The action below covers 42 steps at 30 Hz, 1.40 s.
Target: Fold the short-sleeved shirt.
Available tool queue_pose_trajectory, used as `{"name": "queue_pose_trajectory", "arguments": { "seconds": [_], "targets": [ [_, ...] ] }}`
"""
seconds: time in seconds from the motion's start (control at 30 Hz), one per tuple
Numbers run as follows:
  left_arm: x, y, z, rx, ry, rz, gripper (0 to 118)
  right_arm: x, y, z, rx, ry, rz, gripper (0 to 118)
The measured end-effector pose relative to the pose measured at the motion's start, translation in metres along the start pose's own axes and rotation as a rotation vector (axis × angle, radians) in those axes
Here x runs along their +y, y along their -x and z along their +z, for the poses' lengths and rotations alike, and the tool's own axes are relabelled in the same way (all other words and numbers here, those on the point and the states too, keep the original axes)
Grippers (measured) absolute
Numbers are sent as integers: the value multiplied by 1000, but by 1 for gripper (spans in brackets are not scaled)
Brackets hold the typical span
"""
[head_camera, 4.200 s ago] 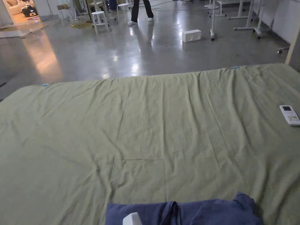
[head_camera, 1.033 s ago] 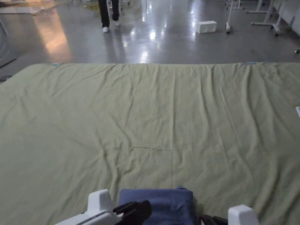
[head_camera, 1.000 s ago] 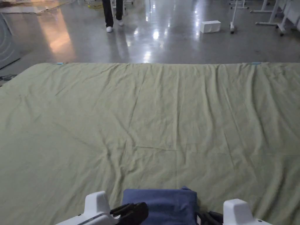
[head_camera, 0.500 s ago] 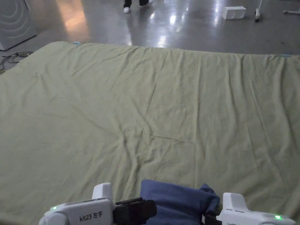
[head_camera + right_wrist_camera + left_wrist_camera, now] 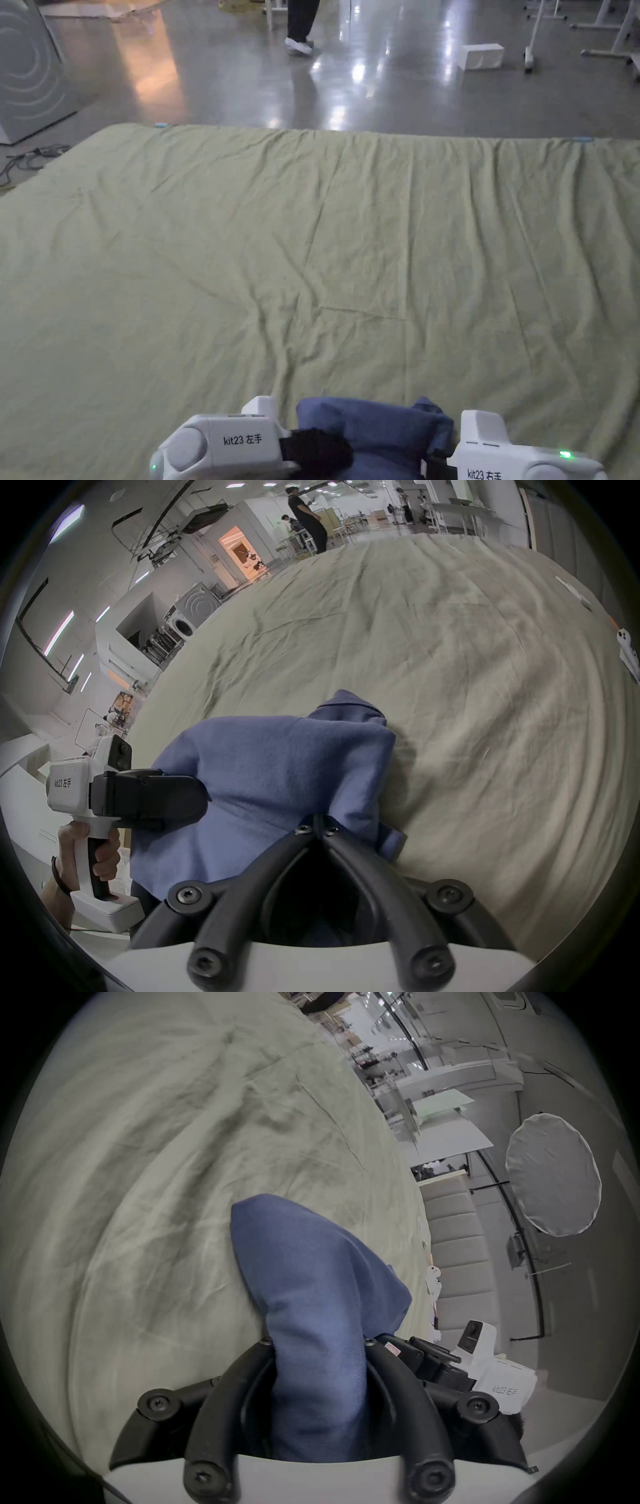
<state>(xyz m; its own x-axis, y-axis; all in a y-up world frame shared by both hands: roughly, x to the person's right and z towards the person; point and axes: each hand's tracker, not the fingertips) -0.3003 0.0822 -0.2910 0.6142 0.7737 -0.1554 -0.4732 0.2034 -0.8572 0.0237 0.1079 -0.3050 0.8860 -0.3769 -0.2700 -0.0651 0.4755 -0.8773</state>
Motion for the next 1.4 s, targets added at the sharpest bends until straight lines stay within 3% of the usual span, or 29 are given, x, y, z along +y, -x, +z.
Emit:
{"name": "queue_pose_trajectory", "arguments": {
  "seconds": [0.07, 0.2, 0.3, 0.43, 0.47, 0.67, 0.7, 0.77, 0.83, 0.97, 1.1, 1.27, 1.4],
  "targets": [
    [-1, -7, 10, -17, -6, 10, 29, -2, 6, 13, -3, -39, -54, 0],
    [21, -10, 58, -63, -65, 10, 29, -7, 16, 41, 88, -151, -87, 0],
    [56, 3, 139, 92, -116, -128, 29, -13, 19, 61, 136, -196, -115, 0],
    [122, 51, 227, 328, -193, -105, 29, -23, 19, 67, 146, -206, -257, 0],
    [142, 65, 247, 379, -199, -98, 29, -25, 19, 67, 148, -206, -256, 0],
    [203, 122, 273, 684, -246, -112, 30, -28, 20, 57, 150, -184, -320, 0],
    [206, 130, 265, 715, -244, -102, 34, -27, 20, 55, 153, -184, -325, 0],
    [206, 144, 246, 741, -246, -88, 65, -25, 22, 53, 141, -161, -313, 0],
    [206, 149, 234, 822, -203, -81, 93, -22, 23, 58, 85, -146, -240, 0],
    [198, 125, 248, 1041, -148, -210, 93, -23, 19, 77, 65, -196, -152, 0],
    [159, 45, 296, 995, -413, -413, 93, -19, 5, 116, 12, -365, -150, 0],
    [66, -92, 325, 544, -730, -679, 93, -6, 6, 184, -100, -603, -18, 0],
    [-6, -169, 303, 455, -900, -852, 92, -3, 15, 234, -115, -750, 29, 0]
  ]
}}
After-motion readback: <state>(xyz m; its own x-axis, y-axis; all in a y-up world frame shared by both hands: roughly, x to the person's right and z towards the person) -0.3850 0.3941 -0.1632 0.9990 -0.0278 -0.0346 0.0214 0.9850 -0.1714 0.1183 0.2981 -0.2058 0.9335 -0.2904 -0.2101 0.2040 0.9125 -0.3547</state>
